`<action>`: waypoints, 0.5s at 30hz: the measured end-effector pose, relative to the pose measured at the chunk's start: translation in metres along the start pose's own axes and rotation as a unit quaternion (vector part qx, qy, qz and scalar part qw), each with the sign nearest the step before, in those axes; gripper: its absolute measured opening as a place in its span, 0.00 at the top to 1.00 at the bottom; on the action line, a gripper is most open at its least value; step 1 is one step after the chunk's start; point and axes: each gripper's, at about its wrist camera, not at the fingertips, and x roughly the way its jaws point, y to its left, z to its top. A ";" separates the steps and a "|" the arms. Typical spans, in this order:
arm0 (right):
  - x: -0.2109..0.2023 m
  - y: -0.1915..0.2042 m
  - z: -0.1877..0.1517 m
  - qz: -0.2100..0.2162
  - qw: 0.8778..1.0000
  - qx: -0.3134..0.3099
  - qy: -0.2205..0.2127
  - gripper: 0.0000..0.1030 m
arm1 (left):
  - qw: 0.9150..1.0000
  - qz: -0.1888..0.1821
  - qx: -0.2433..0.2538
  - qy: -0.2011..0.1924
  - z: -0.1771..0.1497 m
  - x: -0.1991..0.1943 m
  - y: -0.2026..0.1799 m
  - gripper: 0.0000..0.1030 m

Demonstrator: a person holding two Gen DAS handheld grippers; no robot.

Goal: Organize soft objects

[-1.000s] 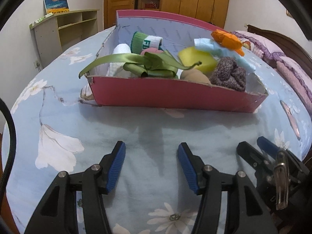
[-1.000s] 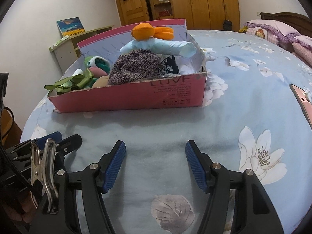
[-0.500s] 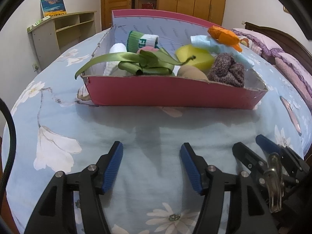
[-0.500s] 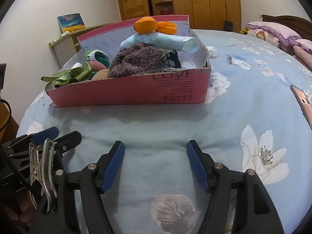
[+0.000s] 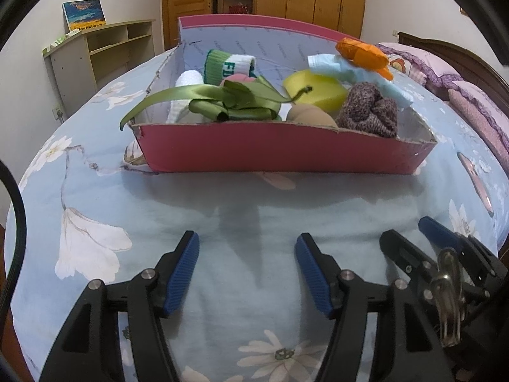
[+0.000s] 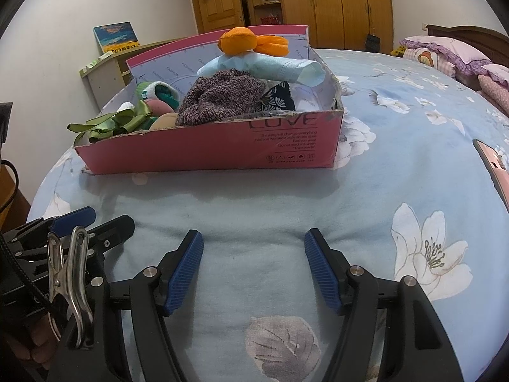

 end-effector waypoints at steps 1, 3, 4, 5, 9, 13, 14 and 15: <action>0.000 0.000 0.000 0.000 1.000 0.000 0.000 0.34 | 1.000 0.001 0.000 0.000 0.000 0.000 -0.001 0.35; 0.000 0.000 0.000 0.000 1.000 0.000 0.000 0.34 | 1.000 0.003 0.001 0.000 0.000 0.000 -0.002 0.35; 0.000 0.000 0.000 0.000 1.000 0.000 0.000 0.34 | 1.000 0.004 0.001 0.000 0.000 0.000 -0.002 0.35; 0.000 0.000 0.000 0.000 1.000 0.000 0.000 0.34 | 1.000 0.005 0.000 0.000 0.000 0.000 -0.003 0.35; 0.000 0.000 0.000 0.000 1.000 0.000 0.000 0.34 | 1.000 0.007 0.000 0.000 0.000 0.000 -0.004 0.34; 0.000 0.000 0.000 0.000 1.000 0.000 0.000 0.34 | 1.000 0.008 0.001 -0.001 -0.001 0.000 -0.004 0.34; 0.000 0.000 -0.001 0.000 1.000 0.000 0.000 0.34 | 1.000 0.009 0.002 -0.002 -0.001 0.000 -0.005 0.34; 0.000 0.000 0.000 0.000 1.000 0.000 0.000 0.34 | 1.000 0.010 0.002 -0.002 -0.001 0.001 -0.005 0.34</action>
